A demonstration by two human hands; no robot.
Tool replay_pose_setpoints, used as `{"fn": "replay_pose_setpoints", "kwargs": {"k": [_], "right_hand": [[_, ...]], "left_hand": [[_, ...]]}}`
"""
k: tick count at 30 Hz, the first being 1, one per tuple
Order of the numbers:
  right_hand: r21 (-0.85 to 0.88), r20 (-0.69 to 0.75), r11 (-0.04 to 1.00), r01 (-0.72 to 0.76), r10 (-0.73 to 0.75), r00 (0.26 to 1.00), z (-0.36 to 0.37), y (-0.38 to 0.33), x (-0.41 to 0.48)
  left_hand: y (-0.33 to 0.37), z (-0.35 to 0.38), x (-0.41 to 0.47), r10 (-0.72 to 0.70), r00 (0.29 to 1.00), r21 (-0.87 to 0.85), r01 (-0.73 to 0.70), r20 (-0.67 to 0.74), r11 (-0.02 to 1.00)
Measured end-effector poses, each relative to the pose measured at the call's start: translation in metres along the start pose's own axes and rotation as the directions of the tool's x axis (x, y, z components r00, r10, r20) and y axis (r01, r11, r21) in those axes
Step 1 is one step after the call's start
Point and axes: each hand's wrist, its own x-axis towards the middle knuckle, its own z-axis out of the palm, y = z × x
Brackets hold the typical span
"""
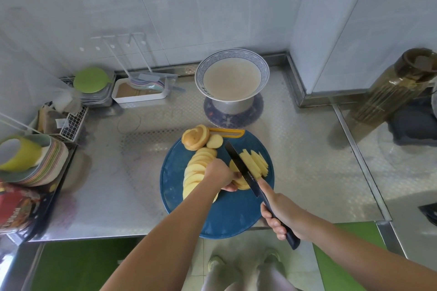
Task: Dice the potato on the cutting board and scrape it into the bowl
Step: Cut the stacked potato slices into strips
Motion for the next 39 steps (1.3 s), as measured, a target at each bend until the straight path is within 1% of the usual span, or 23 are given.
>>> {"fn": "replay_pose_setpoints", "kwargs": {"k": [6,13,20,28,39], "right_hand": [[0.020,0.010,0.999,-0.037,0.037,0.999,-0.001,-0.002,0.001],[-0.006,0.027,0.997,-0.079,0.079,0.996,-0.002,-0.008,0.003],[-0.025,0.011,0.995,-0.097,0.097,0.995,-0.002,-0.011,0.004],[-0.036,0.002,0.993,-0.112,0.112,0.994,-0.002,-0.010,0.007],[-0.011,-0.043,0.993,-0.121,0.121,0.992,0.011,-0.003,0.024]], "left_hand": [[0.003,-0.002,0.004,-0.037,0.998,-0.012,0.037,0.048,0.999],[0.001,-0.005,0.004,-0.029,0.997,-0.022,0.030,0.073,0.999],[0.004,-0.006,0.002,-0.026,0.996,-0.047,0.030,0.086,0.998],[0.003,-0.008,0.006,-0.039,0.995,-0.028,0.042,0.090,0.999],[0.003,-0.009,0.006,-0.019,0.996,-0.044,0.023,0.091,0.999]]}}
